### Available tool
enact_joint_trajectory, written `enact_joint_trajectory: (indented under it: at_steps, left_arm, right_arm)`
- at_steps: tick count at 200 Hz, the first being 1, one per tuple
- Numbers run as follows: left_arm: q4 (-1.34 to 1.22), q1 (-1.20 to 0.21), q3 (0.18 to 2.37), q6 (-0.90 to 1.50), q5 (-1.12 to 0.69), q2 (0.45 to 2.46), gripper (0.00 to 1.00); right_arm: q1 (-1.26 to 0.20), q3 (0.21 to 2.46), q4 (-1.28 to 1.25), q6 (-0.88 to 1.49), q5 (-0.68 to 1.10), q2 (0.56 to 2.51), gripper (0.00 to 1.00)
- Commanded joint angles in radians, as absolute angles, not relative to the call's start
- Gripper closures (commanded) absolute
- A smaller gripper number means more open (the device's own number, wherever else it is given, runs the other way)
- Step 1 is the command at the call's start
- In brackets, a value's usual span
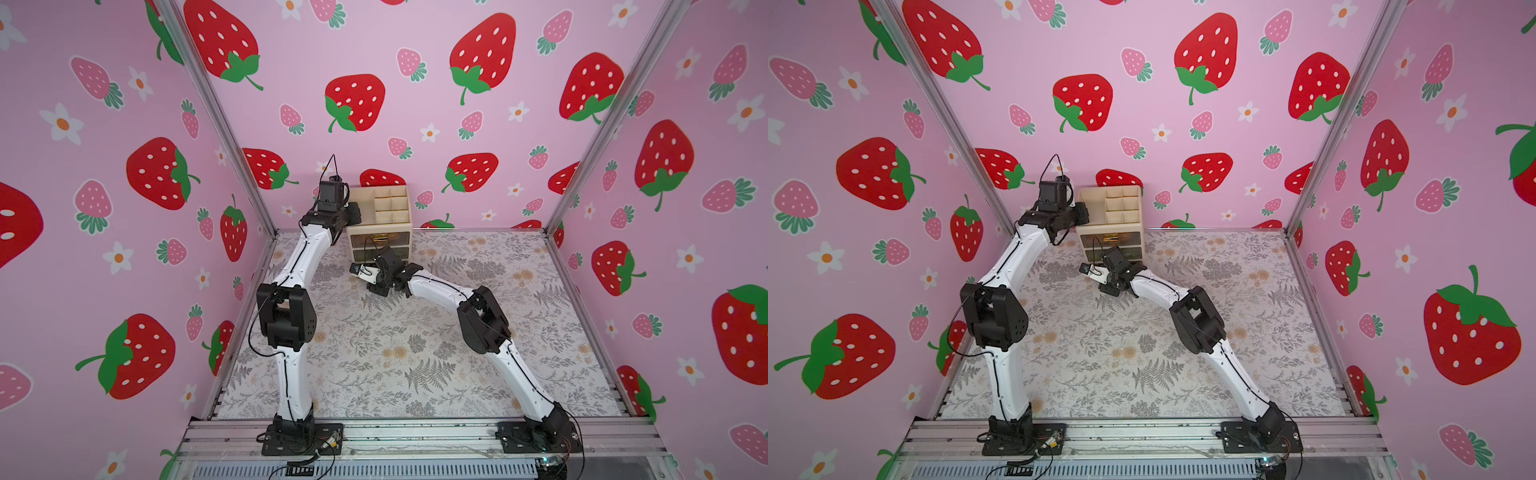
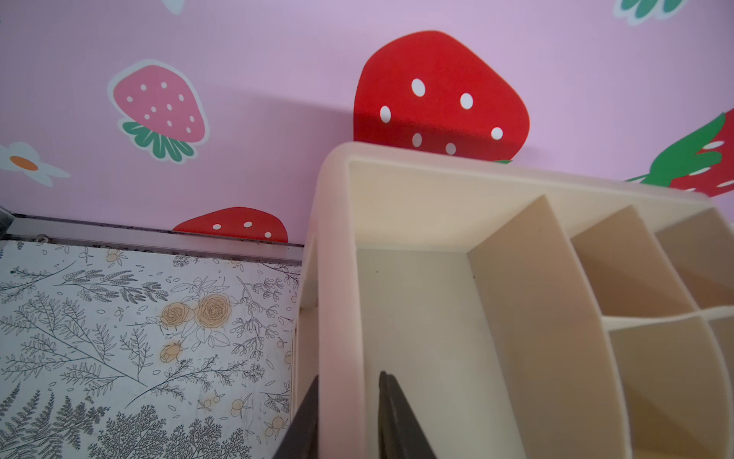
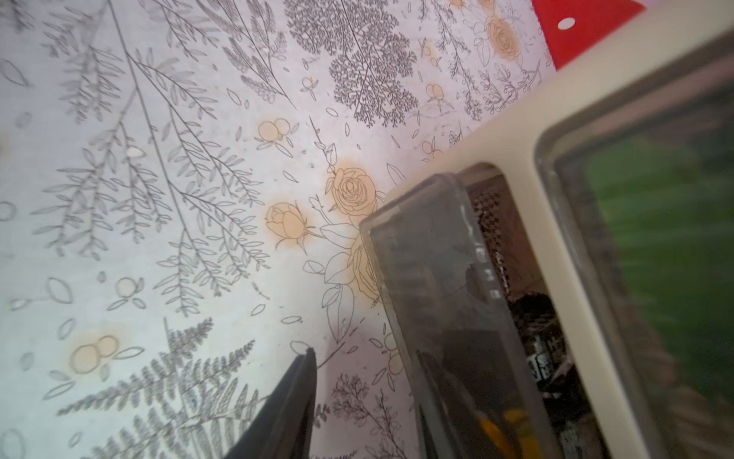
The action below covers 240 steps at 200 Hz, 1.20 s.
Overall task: Place the cookies into the drawer by color
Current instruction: Close the drawer in the storage box.
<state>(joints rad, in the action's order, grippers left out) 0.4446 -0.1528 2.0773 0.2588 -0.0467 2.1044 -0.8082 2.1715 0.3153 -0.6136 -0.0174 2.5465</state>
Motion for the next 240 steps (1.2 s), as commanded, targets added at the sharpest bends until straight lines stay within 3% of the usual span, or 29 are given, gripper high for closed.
enact_joint_trajectory:
  at_steps: [1,92,108,117,140,149,152,168,177,203,230,240]
  left_arm:
    - [0.517,-0.182,2.039,0.253,-0.111,2.106,0.74]
    - [0.498,-0.184,2.006,0.263,-0.128,2.079,0.74]
    - [0.495,-0.184,1.999,0.263,-0.119,2.068,0.68]
    - [0.487,-0.183,1.992,0.266,-0.108,2.056,0.58]
    - [0.424,-0.187,1.928,0.277,-0.061,1.977,0.32]
    - [0.401,-0.19,1.897,0.284,-0.06,1.93,0.03]
    - [0.393,-0.191,1.885,0.287,-0.059,1.911,0.0]
    - [0.362,-0.207,1.822,0.291,-0.026,1.799,0.0]
    - [0.365,-0.217,1.786,0.288,0.006,1.731,0.01]
    - [0.276,-0.225,1.566,0.282,0.076,1.484,0.0]
    - [-0.094,-0.227,1.077,0.261,0.106,1.182,0.0]
    - [-0.15,-0.223,0.94,0.258,0.125,1.106,0.0]
  right_arm:
    - [-0.804,2.219,0.323,-0.657,-0.053,2.562,0.55]
    - [-0.803,2.302,0.308,-0.716,-0.111,2.622,0.55]
    - [-0.81,2.264,0.309,-0.696,-0.092,2.584,0.56]
    - [-0.816,2.207,0.278,-0.685,-0.071,2.54,0.56]
    - [-0.835,1.92,0.049,-0.667,-0.016,2.336,0.49]
    - [-0.842,1.774,-0.045,-0.655,0.003,2.237,0.42]
    - [-0.842,1.731,-0.078,-0.647,0.012,2.209,0.4]
    - [-0.843,1.528,-0.219,-0.567,0.05,2.025,0.19]
    - [-0.841,1.451,-0.249,-0.515,0.062,1.926,0.12]
    - [-0.827,1.292,-0.231,-0.312,0.098,1.705,0.1]
    - [-0.774,1.059,-0.226,-0.117,0.039,1.441,0.09]
    - [-0.761,0.975,-0.185,-0.097,-0.048,1.348,0.0]
